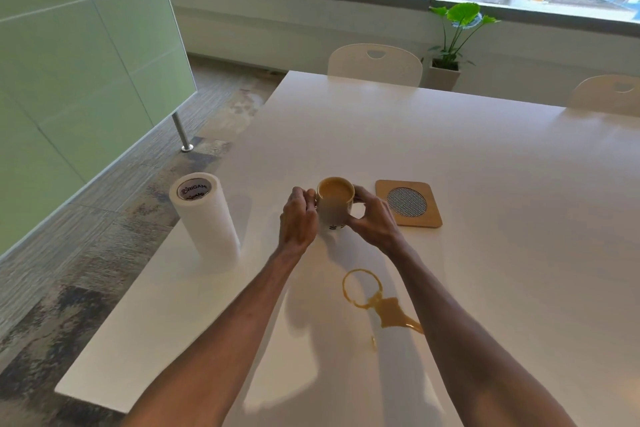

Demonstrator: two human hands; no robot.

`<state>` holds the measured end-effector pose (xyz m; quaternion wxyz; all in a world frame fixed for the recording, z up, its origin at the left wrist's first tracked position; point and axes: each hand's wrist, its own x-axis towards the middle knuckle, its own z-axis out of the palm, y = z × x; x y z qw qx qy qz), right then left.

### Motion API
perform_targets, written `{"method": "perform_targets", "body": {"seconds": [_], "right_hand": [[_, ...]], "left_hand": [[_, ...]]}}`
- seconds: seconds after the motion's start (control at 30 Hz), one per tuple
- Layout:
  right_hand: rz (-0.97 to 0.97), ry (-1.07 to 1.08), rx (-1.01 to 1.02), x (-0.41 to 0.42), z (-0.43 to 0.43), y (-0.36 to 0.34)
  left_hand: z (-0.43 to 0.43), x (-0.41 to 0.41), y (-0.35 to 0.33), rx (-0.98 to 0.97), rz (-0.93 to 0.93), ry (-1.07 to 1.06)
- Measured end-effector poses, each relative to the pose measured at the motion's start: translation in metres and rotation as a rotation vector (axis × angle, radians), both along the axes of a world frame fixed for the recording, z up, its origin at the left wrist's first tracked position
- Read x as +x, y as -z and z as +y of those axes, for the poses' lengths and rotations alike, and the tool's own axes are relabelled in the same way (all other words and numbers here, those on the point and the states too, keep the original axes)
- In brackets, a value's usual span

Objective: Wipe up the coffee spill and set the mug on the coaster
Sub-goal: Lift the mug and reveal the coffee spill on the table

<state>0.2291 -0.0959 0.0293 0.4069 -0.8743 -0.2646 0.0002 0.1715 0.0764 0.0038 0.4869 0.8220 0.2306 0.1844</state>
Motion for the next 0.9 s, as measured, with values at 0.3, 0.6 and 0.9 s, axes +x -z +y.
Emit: {"method": "perform_targets", "body": {"seconds": [0.3, 0.6, 0.9], "right_hand": [[-0.002, -0.015, 0.000, 0.004, 0.004, 0.004], [0.046, 0.002, 0.030, 0.000, 0.004, 0.006], [-0.076, 0.230, 0.074, -0.030, 0.008, 0.015]], "left_hand": [[0.003, 0.004, 0.004, 0.013, 0.005, -0.011], [0.002, -0.005, -0.006, 0.014, 0.009, 0.013], [-0.017, -0.054, -0.005, 0.181, -0.039, -0.112]]}}
